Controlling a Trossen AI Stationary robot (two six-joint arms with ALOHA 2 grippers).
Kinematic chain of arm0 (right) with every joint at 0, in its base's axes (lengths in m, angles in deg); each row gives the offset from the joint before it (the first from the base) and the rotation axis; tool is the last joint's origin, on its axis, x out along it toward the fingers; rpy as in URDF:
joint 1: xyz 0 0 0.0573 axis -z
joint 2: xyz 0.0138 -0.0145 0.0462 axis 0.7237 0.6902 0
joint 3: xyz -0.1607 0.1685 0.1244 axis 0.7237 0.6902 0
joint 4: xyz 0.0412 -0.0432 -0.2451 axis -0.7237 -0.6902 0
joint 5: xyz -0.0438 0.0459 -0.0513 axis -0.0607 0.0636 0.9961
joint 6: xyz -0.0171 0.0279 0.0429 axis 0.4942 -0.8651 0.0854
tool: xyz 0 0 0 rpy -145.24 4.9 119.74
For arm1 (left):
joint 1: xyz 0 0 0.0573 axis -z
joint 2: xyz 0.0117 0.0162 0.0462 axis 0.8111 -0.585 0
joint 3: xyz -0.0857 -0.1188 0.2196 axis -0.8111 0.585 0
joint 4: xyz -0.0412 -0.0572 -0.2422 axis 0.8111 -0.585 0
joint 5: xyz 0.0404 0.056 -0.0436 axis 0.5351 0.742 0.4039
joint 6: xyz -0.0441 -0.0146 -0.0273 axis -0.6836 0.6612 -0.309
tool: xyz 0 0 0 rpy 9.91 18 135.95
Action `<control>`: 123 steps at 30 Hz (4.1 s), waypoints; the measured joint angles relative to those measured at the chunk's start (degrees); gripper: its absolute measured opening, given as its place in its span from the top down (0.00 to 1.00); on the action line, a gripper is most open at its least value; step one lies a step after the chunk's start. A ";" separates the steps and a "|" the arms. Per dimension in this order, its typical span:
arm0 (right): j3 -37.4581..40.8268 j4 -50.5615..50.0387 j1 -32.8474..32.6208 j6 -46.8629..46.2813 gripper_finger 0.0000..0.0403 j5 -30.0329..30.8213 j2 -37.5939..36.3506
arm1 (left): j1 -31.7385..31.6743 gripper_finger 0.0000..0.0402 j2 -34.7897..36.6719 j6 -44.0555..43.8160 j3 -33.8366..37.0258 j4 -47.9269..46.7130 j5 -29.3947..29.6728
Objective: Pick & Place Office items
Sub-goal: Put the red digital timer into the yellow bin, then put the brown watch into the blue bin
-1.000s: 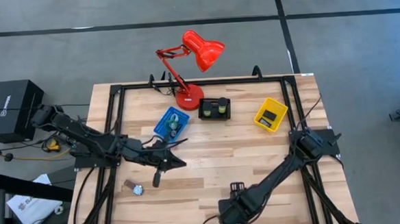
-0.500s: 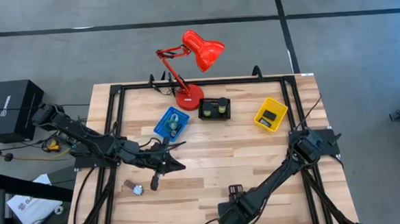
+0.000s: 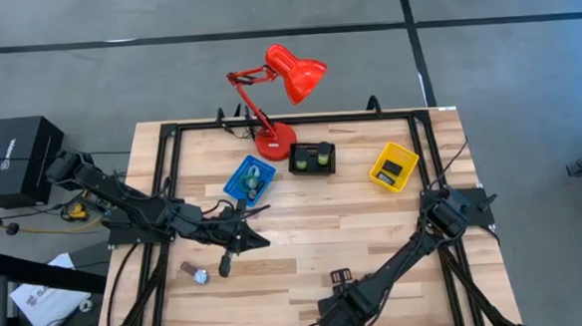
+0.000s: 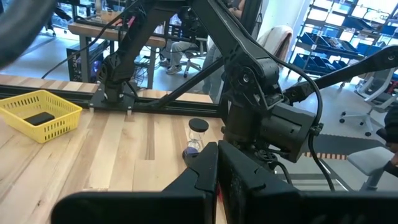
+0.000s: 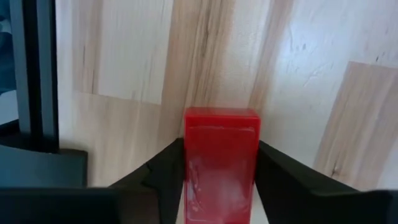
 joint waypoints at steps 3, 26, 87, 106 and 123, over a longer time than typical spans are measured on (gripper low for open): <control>0.00 -0.05 0.12 0.48 0.64 -0.10 0.01 | 0.00 0.99 0.00 0.01 0.00 0.02 0.00; 0.31 -12.13 5.67 -1.31 0.64 5.29 -12.13 | 0.42 0.99 0.00 -0.37 0.00 0.16 0.04; 50.40 -2.02 73.92 24.33 0.52 5.73 -42.48 | 4.22 0.99 0.02 0.24 0.02 2.28 2.89; 49.51 -11.95 72.41 17.77 0.51 5.72 -50.16 | 4.22 0.99 0.00 0.24 0.00 2.51 2.89; 49.51 -10.54 53.52 -1.13 0.57 5.67 -71.76 | 4.21 0.99 0.02 0.22 0.00 2.71 6.48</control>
